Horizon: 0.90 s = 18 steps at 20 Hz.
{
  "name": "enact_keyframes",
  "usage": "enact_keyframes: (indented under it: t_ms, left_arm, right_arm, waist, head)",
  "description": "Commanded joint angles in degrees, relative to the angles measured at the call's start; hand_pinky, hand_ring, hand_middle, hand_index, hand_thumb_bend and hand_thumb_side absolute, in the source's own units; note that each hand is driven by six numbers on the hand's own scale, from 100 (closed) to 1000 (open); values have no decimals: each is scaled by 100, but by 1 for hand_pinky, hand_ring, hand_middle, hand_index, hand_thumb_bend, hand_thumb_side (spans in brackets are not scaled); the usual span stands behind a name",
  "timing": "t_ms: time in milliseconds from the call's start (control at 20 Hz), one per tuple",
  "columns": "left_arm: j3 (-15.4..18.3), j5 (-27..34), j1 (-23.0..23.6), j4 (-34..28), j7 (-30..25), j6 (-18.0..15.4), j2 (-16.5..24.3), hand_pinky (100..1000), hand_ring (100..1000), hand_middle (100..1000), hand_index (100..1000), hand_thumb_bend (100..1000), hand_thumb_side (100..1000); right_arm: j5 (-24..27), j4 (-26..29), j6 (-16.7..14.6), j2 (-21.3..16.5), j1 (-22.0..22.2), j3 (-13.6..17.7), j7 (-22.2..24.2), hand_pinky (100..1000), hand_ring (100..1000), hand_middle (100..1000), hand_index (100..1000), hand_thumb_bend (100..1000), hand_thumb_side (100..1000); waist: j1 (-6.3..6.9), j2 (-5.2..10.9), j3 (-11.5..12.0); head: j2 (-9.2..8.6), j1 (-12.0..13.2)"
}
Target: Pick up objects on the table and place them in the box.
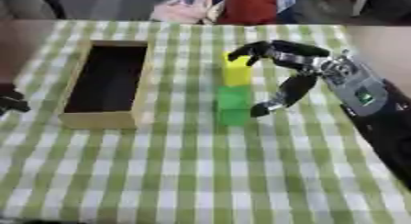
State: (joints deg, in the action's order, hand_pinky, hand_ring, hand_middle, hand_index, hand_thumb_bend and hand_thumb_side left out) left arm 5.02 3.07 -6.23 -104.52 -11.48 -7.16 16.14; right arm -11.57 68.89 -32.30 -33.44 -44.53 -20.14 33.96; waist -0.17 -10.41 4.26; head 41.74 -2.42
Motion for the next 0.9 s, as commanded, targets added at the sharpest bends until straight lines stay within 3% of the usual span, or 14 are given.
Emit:
enact_keyframes:
  t_ms: [50,900]
  left_arm:
    - [-4,-5,-33,-79,-30,-12,77,768,584,599,753,100,854]
    - [-33,10,-101,-79,-77,-12,66,767,586,602,753,100,855]
  right_arm:
    - [-177,-91,-838,-22,-151,86,720,824,1000,885,962,670,549]
    - [-880,-684,-1128,413,-239,98,557,819,1000,876,947,649,587]
  waist:
    - [9,92,7]
    - [-6,54,107]
  head:
    - [-5,-14]
    - [-16,-82]
